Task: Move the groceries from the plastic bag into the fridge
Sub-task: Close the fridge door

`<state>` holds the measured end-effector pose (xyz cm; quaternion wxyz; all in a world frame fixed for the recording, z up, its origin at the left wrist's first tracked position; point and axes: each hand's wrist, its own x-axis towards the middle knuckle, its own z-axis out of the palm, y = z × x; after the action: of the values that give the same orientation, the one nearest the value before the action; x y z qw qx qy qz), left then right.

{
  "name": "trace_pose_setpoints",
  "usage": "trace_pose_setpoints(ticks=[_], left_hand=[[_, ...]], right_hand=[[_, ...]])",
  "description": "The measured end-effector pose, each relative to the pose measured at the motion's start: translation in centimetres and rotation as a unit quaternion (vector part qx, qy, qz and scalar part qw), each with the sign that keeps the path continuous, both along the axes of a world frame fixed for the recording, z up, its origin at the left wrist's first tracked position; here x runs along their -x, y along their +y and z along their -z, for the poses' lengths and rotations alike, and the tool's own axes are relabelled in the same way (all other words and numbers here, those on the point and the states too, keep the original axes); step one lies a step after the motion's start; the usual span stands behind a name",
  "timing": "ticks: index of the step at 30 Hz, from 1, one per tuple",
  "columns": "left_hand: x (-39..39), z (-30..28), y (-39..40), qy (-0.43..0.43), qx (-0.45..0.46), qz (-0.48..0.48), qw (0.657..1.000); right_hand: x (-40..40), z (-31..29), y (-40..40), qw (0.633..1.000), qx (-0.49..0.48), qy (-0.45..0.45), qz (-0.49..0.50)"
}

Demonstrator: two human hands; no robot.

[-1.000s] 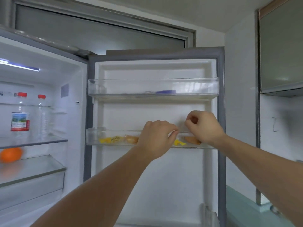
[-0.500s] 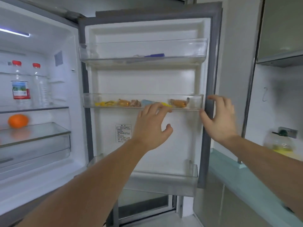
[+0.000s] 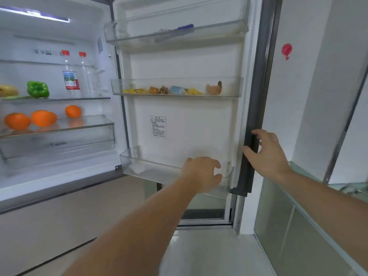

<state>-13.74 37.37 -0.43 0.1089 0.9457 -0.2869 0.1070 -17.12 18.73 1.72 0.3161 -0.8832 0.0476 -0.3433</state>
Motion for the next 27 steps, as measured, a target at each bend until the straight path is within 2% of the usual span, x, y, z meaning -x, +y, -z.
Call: trace_pose_setpoints(ticks=[3, 8, 11, 16, 21, 27], left_hand=[[0.3, 1.3, -0.9, 0.024, 0.012, -0.029, 0.999], [0.8, 2.5, -1.4, -0.004, -0.017, -0.036, 0.999], [1.0, 2.8, -1.5, -0.008, -0.016, -0.037, 0.999], [1.4, 3.2, -1.4, -0.054, 0.023, -0.074, 0.995], [2.2, 4.3, -0.5, -0.082, 0.072, -0.077, 0.991], [3.7, 4.6, 0.3, -0.079, 0.105, -0.092, 0.987]], right_hand=[[-0.2, 0.5, 0.0, 0.999, -0.021, 0.047, -0.011], [-0.3, 2.0, 0.1, 0.995, -0.022, 0.094, -0.022], [0.0, 2.5, 0.1, 0.996, -0.035, 0.087, -0.007], [0.4, 2.7, -0.4, 0.994, -0.099, 0.019, 0.04], [0.1, 3.3, -0.4, 0.98, -0.174, 0.093, 0.025], [0.0, 3.8, 0.7, 0.978, -0.197, 0.076, -0.005]])
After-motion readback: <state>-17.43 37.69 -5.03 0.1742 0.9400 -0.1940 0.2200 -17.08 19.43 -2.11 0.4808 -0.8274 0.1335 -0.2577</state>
